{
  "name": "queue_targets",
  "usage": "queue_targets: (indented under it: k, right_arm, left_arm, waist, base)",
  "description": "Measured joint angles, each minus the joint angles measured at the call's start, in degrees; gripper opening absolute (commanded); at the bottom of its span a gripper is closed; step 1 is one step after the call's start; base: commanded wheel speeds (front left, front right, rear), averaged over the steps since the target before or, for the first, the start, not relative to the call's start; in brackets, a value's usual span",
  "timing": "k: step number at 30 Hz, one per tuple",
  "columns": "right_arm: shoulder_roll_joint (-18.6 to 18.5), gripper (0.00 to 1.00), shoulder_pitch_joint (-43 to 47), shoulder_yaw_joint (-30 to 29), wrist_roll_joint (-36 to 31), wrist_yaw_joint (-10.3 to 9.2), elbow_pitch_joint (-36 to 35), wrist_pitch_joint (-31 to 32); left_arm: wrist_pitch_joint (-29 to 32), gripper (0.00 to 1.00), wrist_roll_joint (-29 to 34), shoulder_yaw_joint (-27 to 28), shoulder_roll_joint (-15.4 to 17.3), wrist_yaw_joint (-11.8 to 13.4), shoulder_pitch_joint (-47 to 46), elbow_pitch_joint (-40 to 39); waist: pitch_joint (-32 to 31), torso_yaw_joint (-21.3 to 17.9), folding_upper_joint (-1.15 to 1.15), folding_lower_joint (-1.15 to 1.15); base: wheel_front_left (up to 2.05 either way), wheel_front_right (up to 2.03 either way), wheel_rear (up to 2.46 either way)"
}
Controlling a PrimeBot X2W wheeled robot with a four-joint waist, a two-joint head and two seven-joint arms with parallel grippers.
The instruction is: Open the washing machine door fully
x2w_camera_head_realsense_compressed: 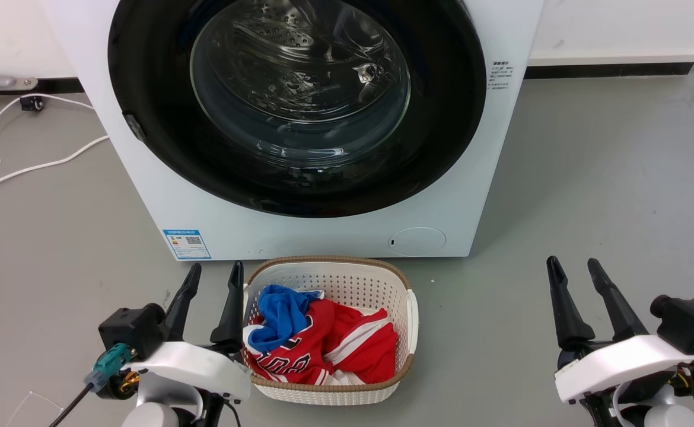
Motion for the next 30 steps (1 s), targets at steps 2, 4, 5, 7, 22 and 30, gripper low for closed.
queue_targets:
  k: [2,4,5,7,22,30]
  right_arm:
    - [0.0,1.0,0.02,0.04,-1.31,0.0,-0.24,0.11]
    - [0.01,1.0,0.11,0.09,-2.78,0.0,-0.53,0.26]
    - [0.01,1.0,0.17,0.07,-3.38,0.0,-0.67,0.26]
    - [0.01,1.0,0.35,0.12,-4.54,0.0,-1.02,0.31]
    - [0.02,1.0,1.33,0.03,-11.02,0.01,-2.85,0.53]
    - [0.02,1.0,2.11,-0.58,-13.38,0.01,-3.47,0.57]
  left_arm:
    - [-0.15,1.0,1.24,-0.2,0.36,0.55,-0.01,0.07]
    - [-0.59,1.0,2.34,-0.48,0.71,0.94,-0.02,0.1]
    - [-0.66,1.0,2.87,-0.66,0.87,1.12,-0.02,0.18]
    - [-0.91,1.0,3.96,-1.03,1.1,1.45,-0.02,0.37]
    - [-2.86,1.0,9.7,-1.87,1.47,3.42,-0.02,1.1]
    - [-3.72,1.0,11.51,-1.63,1.19,3.61,0.12,1.53]
  waist:
    - [0.01,-0.07,0.0,0.0]
    - [-0.01,-0.12,0.0,0.0]
    - [-0.02,-0.14,0.0,0.0]
    - [-0.04,-0.2,0.0,0.0]
    - [-0.06,-0.45,0.0,0.0]
    - [-0.44,-0.59,0.0,0.0]
  base:
    - [0.0,0.0,0.0]
    - [0.0,0.0,0.0]
    - [0.0,0.0,0.0]
    - [0.0,0.0,0.0]
    - [0.0,0.0,0.0]
    - [0.0,0.0,0.0]
